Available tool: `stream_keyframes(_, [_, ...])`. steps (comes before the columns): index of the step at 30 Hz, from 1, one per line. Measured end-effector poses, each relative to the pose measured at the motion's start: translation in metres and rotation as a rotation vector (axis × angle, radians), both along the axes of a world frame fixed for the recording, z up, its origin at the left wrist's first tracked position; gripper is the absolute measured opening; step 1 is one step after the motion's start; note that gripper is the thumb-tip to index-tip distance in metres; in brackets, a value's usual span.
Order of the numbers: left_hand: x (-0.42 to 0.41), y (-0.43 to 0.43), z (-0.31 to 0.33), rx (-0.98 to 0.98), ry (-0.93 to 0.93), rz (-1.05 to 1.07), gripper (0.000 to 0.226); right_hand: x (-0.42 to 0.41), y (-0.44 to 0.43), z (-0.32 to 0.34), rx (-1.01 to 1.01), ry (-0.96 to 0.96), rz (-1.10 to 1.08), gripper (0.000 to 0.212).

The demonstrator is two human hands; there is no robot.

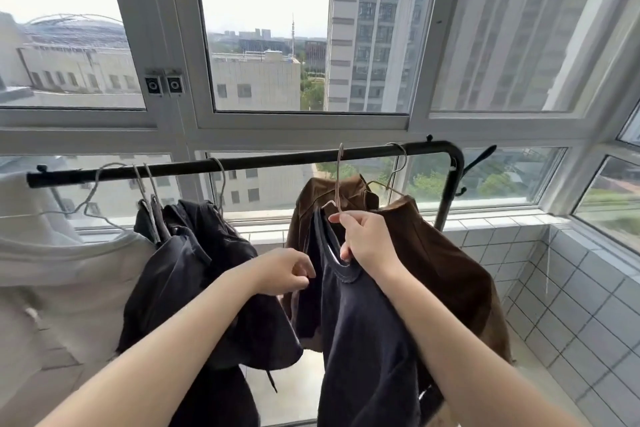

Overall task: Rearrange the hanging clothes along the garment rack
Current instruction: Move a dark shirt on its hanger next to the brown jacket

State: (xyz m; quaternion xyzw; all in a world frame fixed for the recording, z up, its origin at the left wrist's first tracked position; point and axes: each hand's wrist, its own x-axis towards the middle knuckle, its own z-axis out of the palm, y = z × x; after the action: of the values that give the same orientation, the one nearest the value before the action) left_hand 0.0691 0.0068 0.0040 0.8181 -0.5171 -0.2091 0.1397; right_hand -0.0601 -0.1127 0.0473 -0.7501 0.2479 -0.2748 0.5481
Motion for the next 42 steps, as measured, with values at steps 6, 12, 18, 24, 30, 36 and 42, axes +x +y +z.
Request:
stream_keyframes(6, [0.006,0.003,0.045,-0.603,-0.503,0.152,0.030,0.022,-0.008,0.009,-0.036,-0.001,0.000,0.028])
stream_keyframes(12, [0.025,-0.005,0.072,-0.582,-0.689,0.296,0.057,0.042,-0.012,0.012,-0.039,0.027,0.014,0.028])
stream_keyframes(18, [0.035,-0.008,0.069,-0.426,-0.630,0.338,0.072,0.052,-0.017,-0.006,-0.028,0.101,-0.001,0.029])
stream_keyframes(24, [0.033,-0.004,0.067,-0.479,-0.614,0.334,0.073,0.049,-0.020,-0.014,-0.074,0.139,0.020,0.028])
stream_keyframes(30, [0.031,-0.005,0.063,-0.505,-0.602,0.341,0.074,0.032,-0.032,-0.005,-0.417,0.152,-0.135,0.027])
stream_keyframes(36, [0.031,-0.008,0.062,-0.538,-0.584,0.358,0.074,0.000,-0.075,-0.005,-0.681,0.364,-0.496,0.020])
stream_keyframes(42, [0.025,-0.015,0.060,-0.562,-0.583,0.382,0.073,-0.012,-0.087,-0.018,-0.584,0.471,-0.246,0.027])
